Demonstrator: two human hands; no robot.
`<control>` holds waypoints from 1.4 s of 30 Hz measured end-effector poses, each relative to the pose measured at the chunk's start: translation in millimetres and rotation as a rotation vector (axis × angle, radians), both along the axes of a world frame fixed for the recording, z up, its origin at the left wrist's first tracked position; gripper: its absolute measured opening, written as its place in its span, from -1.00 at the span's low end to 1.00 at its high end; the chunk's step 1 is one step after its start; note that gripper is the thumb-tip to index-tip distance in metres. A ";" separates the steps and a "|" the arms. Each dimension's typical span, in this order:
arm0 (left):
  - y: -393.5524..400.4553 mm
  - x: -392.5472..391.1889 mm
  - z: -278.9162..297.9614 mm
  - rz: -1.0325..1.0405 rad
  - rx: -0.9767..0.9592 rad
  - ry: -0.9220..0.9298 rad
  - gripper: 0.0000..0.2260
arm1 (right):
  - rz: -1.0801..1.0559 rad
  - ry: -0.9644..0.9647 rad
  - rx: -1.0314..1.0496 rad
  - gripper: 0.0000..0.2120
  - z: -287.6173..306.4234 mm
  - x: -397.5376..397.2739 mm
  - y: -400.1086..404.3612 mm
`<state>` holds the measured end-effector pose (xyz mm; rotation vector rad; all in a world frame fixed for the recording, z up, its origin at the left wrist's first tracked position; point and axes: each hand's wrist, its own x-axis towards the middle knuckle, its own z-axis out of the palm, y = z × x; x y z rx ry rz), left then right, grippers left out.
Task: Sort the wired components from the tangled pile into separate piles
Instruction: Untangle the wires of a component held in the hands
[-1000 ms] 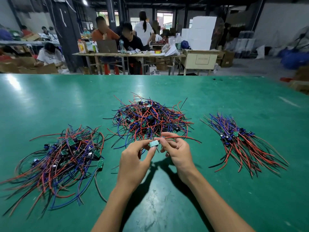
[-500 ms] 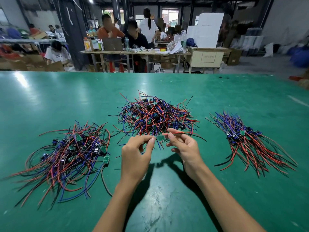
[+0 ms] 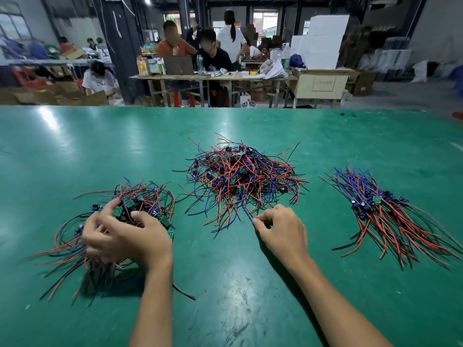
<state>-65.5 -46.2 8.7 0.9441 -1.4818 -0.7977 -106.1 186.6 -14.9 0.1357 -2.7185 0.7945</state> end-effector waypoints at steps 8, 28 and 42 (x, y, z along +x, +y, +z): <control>57.3 -5.4 -6.2 -0.924 -0.354 -0.182 -0.75 | -0.058 0.383 -0.114 -0.87 13.5 11.4 -2.2; 72.0 -2.8 -12.9 -1.184 -0.318 -0.232 -0.94 | 0.516 0.584 -0.365 -0.85 25.5 38.2 -21.7; 69.1 -1.6 -6.5 -1.178 -0.192 -0.248 -0.86 | 0.129 -0.250 0.069 -0.79 28.2 3.0 35.7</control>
